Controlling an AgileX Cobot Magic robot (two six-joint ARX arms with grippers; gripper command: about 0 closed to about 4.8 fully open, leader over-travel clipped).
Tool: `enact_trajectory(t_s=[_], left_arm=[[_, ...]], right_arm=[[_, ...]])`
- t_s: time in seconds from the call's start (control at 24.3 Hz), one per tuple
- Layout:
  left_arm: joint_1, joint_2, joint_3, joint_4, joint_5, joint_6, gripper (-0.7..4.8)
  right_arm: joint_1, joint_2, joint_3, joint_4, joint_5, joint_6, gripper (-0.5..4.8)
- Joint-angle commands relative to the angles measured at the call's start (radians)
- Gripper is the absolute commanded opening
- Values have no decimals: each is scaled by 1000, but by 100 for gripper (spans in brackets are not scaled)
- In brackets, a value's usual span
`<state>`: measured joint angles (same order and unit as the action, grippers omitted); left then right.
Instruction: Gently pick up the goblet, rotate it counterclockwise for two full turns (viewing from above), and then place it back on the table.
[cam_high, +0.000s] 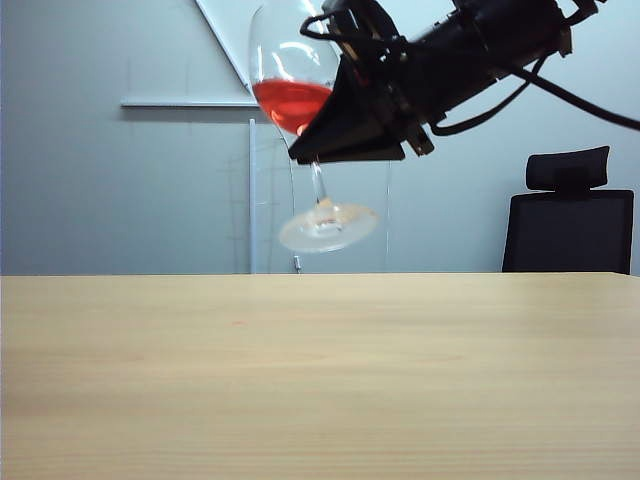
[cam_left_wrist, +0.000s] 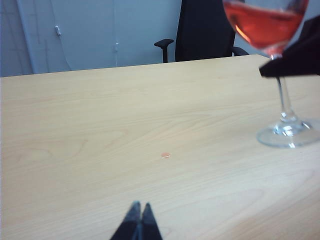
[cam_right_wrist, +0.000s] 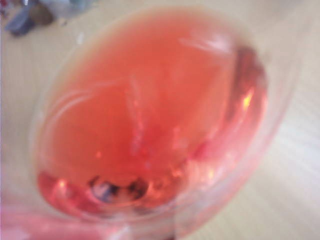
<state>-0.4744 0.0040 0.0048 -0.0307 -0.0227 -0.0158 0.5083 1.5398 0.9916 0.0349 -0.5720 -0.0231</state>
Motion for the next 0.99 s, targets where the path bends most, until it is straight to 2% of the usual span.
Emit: enact_trajectory(t_s=[0.04, 0.41, 0.54, 0.66, 0.86, 0.99], left_arm=[[1, 2, 4, 9, 1, 1, -5], [1, 2, 4, 9, 1, 1, -5], [1, 2, 4, 9, 1, 1, -5], [1, 2, 4, 9, 1, 1, -5], [1, 2, 4, 9, 1, 1, -5], [1, 2, 4, 9, 1, 1, -5]], right_arm=[[1, -15, 9, -10, -87, -86, -7], [1, -87, 6, -8, -246, -221, -7], [1, -121, -19, 40, -280, -232, -7], [1, -165, -78, 129, -283, -220, -7], [1, -224, -205, 323, -276, -135, -7], [1, -240, -344, 595, -224, 1, -7]])
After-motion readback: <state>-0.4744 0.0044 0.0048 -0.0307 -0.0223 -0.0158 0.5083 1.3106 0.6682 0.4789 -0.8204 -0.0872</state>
